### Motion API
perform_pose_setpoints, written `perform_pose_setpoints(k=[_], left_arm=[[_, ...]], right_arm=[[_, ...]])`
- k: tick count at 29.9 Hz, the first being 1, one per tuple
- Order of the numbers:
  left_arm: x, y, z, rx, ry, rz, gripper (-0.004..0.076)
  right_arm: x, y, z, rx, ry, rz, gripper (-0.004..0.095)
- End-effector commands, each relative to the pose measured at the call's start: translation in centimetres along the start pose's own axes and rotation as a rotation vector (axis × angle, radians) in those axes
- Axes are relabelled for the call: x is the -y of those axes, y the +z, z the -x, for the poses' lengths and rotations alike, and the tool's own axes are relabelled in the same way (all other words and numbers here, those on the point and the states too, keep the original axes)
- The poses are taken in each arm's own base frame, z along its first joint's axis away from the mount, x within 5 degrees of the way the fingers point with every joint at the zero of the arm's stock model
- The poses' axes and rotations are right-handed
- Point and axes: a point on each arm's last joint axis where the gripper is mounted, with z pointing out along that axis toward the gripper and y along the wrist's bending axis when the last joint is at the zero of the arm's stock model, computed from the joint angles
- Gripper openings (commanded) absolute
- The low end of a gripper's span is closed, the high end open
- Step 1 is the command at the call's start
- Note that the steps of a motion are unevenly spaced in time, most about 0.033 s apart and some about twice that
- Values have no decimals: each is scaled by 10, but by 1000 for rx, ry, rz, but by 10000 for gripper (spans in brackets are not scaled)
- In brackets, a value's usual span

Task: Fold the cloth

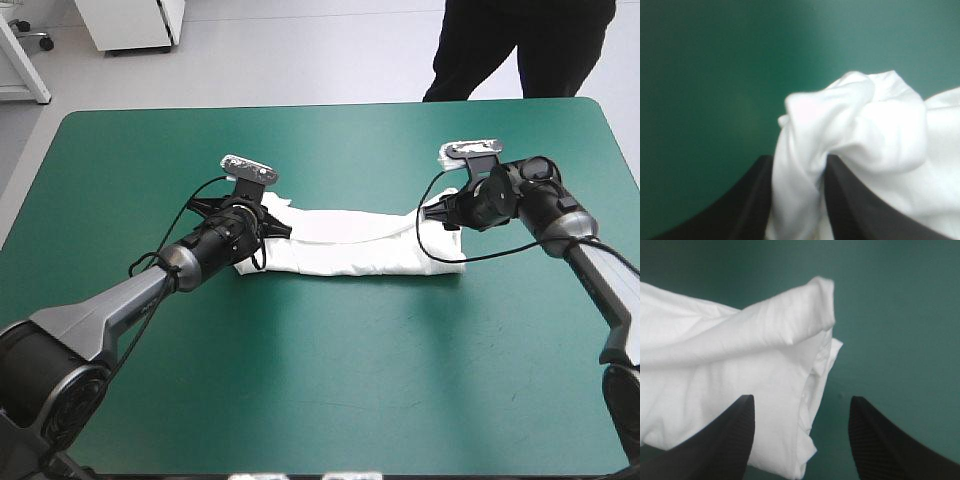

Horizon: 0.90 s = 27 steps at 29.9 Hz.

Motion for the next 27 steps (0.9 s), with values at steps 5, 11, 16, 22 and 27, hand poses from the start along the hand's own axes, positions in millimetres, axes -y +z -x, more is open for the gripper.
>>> perform_pose_setpoints(k=[5, 11, 16, 22, 27], left_arm=[[-38, -68, 24, 105, -91, 80, 424], [-54, -124, 22, 132, -138, -35, 326], [-55, -167, 23, 239, -69, -242, -1], [-36, -179, 39, 269, 27, -470, -7], [-14, -149, 64, 228, 58, -525, -7]], right_arm=[[14, -93, 12, 214, -80, -134, 538], [29, -136, -2, 238, -58, -286, 538], [41, -156, -13, 223, 12, -378, 538], [58, -150, -17, 184, 169, -270, 537], [72, -132, -13, 145, 181, -70, 537]])
